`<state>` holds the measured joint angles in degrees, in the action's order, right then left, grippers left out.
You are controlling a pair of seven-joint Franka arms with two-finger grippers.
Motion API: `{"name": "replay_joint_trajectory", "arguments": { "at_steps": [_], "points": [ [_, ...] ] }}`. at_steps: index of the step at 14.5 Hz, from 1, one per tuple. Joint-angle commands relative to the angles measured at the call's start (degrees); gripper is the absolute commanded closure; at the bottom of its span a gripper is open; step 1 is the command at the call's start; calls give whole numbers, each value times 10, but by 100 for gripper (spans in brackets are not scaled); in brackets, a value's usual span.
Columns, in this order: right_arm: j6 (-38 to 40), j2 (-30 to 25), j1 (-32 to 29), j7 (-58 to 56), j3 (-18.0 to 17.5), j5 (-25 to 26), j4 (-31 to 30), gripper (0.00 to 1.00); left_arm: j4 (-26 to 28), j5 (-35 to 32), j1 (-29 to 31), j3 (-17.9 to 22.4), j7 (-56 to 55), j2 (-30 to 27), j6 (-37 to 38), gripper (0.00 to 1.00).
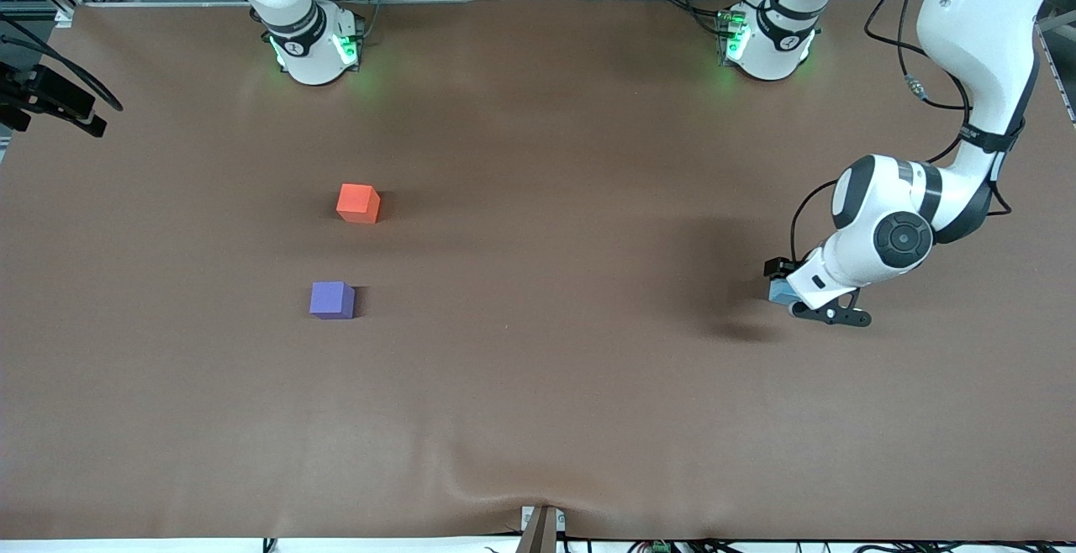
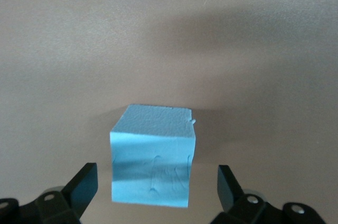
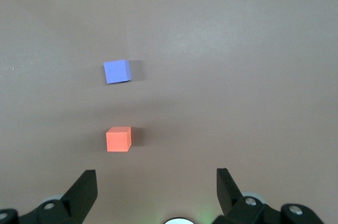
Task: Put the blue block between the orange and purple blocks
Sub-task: 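Close the left gripper on the light-blue cube and lift it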
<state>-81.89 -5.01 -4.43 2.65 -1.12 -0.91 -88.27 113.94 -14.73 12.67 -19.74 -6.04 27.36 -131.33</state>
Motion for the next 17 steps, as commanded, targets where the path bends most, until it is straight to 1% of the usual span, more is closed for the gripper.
{"name": "replay_joint_trajectory", "arguments": {
  "at_steps": [1, 2, 4, 6, 8, 9, 11, 13, 14, 17],
  "points": [
    [8, 5, -4, -1, -3, 8, 10, 0, -1, -15, 21, -5, 0, 23, -31, 0],
    [8, 4, -4, -1, -3, 9, 10, 0, 0, -16, 21, -4, 2, 29, -41, 8],
    [8, 5, -5, -1, -3, 9, 10, 0, 8, -20, 20, -4, 2, 30, -49, 32],
    [8, 4, -4, -1, -3, 9, 10, 0, 14, -20, 20, -4, 2, 27, -49, 67],
    [7, 4, -5, -1, -3, 9, 11, 0, 15, -20, 19, -6, 2, 23, -48, 95],
    [7, 5, -5, 0, -3, 9, 11, 0, 15, -20, 17, -7, 2, 20, -48, 100],
    [7, 5, -5, 0, -3, 9, 11, 0, 9, -16, 15, -34, -11, 18, -48, 100],
    [7, 4, -5, 0, -3, 9, 11, 0, 2, -9, 5, -75, -45, 20, -48, 100],
    [7, 5, -5, 0, -3, 9, 11, 0, -9, -9, -11, -97, -91, 23, -47, 100],
    [7, 5, -6, 0, -4, 9, 11, 0, -68, -9, -121, -101, -249, 44, -41, 100]
  ]
}}
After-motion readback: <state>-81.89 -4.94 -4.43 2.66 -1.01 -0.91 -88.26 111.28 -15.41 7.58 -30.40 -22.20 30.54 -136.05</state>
